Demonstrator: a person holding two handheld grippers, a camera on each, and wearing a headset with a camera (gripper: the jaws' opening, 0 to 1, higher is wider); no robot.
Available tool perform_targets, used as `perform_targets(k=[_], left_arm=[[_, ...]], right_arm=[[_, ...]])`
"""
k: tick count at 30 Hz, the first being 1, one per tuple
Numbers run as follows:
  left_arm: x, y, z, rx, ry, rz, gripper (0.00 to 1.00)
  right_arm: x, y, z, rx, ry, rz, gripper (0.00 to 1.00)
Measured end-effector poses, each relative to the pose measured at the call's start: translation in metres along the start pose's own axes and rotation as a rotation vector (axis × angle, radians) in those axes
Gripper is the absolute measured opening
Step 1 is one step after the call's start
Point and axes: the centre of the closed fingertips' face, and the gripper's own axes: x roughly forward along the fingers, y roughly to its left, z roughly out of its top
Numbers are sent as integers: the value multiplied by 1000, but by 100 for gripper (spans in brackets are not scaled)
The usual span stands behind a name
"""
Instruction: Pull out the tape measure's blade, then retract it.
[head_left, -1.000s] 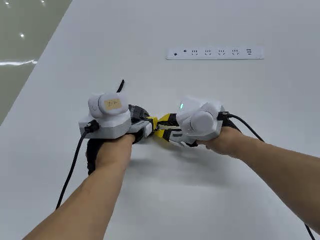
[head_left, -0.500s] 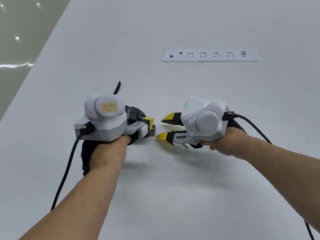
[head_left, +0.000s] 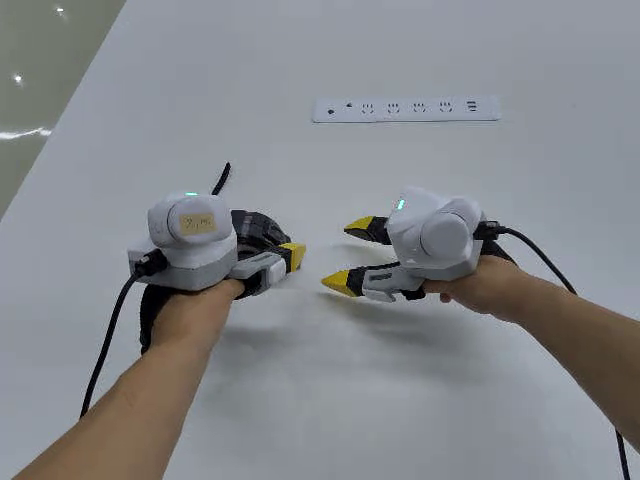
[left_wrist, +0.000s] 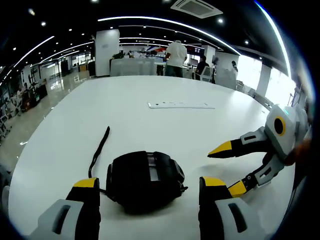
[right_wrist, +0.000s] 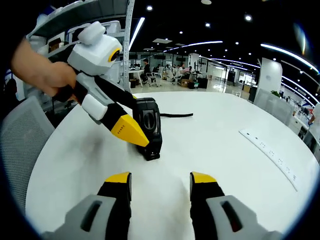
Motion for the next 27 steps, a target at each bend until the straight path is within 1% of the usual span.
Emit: perform_targets(k=[2, 3, 5, 9, 10, 11, 13, 15, 17, 20, 22, 25, 27], left_arm=[[-1, -2, 1, 18, -7, -20, 81], [-2, -5, 1, 24, -15, -46, 82], [-4, -9, 1, 23, -22, -77, 83], [-6, -7, 3, 54, -40, -92, 87], [-8, -8, 6, 42, -60, -116, 88], [-9, -8, 6, 38, -63, -120, 89], [-11, -6, 6, 60, -66, -131, 91], [-13, -4, 6, 67, -72, -142, 92], [-15, -3, 7, 80, -80, -155, 94], [-19, -2, 7, 117, -90, -184, 97], [-21, -2, 8, 136, -97, -198, 97], [-26, -4, 7, 167, -104, -227, 99], [-30, -6, 7, 193, -112, -249, 100]], right_arm=[[-6, -1, -2, 3, -1, -9, 48], [-10, -3, -2, 15, -7, -19, 49], [-15, -4, -3, 34, -14, -28, 51], [-24, -5, -6, 46, -18, -38, 56], [-29, -5, -7, 66, -24, -45, 58], [-31, -6, -8, 72, -27, -47, 60], [-37, -7, -10, 77, -30, -60, 62], [-42, -7, -11, 81, -32, -67, 65], [-49, -8, -12, 101, -40, -75, 69], [-59, -9, -15, 99, -41, -96, 71], [-64, -7, -16, 97, -39, -101, 73], [-72, -5, -18, 97, -39, -107, 77], [-79, -4, -18, 97, -42, -116, 78]])
